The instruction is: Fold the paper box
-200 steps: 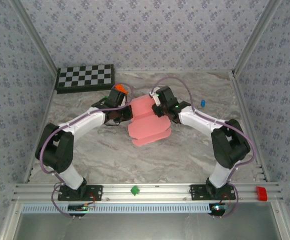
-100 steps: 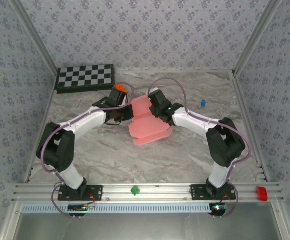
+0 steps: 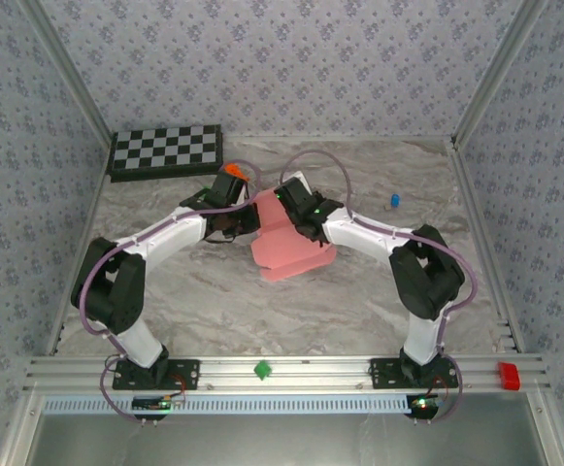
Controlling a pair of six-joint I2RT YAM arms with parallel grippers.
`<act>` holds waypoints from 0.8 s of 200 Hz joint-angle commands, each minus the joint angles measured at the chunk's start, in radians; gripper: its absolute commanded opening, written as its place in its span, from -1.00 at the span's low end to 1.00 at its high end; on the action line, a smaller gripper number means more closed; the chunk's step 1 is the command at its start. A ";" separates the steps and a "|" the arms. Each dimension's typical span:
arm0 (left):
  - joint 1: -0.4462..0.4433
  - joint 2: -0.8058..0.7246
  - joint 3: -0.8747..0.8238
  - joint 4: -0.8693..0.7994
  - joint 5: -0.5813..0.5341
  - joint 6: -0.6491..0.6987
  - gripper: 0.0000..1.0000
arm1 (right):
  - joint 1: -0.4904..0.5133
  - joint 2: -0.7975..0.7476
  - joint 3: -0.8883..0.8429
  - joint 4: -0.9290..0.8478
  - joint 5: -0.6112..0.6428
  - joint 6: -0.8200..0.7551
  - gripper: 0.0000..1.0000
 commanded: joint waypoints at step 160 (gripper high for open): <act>0.015 0.016 0.023 -0.028 -0.023 -0.025 -1.00 | -0.014 0.025 0.027 -0.062 -0.085 0.056 -0.52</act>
